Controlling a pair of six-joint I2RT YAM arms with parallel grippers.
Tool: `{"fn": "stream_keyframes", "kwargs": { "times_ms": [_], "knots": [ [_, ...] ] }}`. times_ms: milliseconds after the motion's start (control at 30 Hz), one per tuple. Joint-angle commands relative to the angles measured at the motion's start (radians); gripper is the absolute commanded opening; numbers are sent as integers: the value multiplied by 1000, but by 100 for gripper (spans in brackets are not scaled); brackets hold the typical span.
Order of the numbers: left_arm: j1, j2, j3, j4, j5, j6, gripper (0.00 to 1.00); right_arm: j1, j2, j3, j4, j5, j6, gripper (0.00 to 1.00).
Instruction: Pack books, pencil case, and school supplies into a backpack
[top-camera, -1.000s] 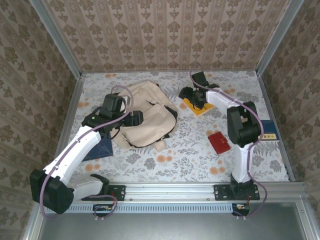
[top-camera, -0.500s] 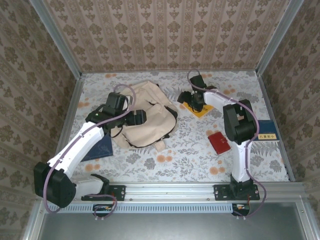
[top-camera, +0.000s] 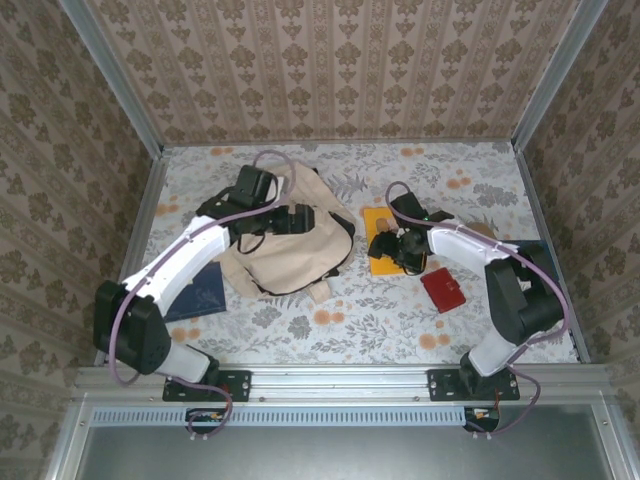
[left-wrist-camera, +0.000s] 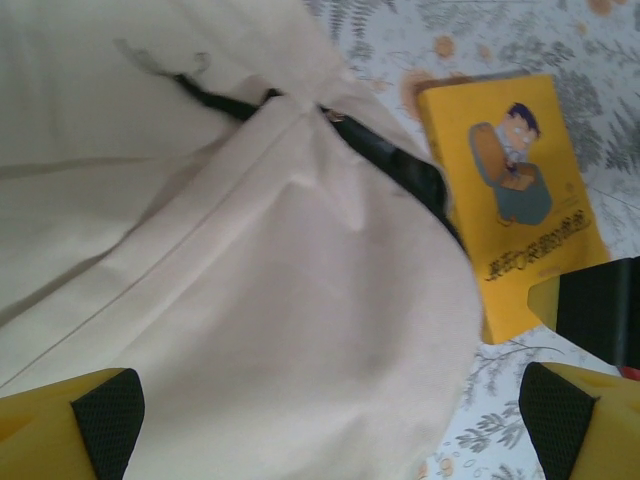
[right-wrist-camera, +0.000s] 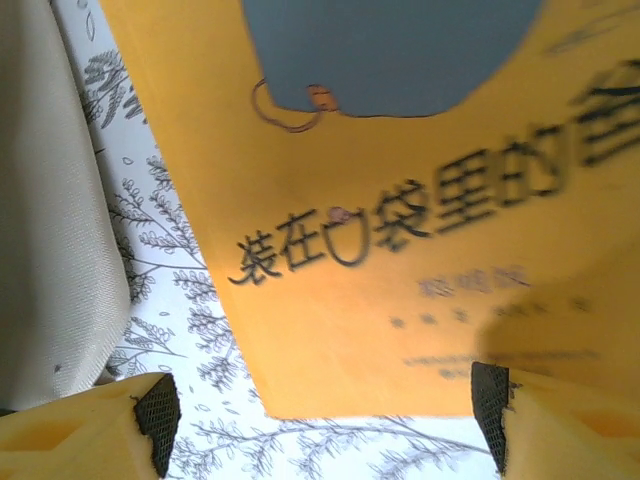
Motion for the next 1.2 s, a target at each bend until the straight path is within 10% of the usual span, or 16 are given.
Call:
{"fn": "stream_keyframes", "kwargs": {
  "times_ms": [0,533,967,1167],
  "knots": [
    [-61,49,79,21,41,11,100,-54,-48,60,-103,98,-67,81],
    [-309,428,307,99,6,-320,75,-246,190,203,-105,-15,-318,65],
    [-348,688,488,45,3,-382,34,-255,257,215,-119,-19,-365,56],
    [-351,742,513,-36,-106,-374,34,-256,258,201,-124,-15,-377,56]
  ]
}}
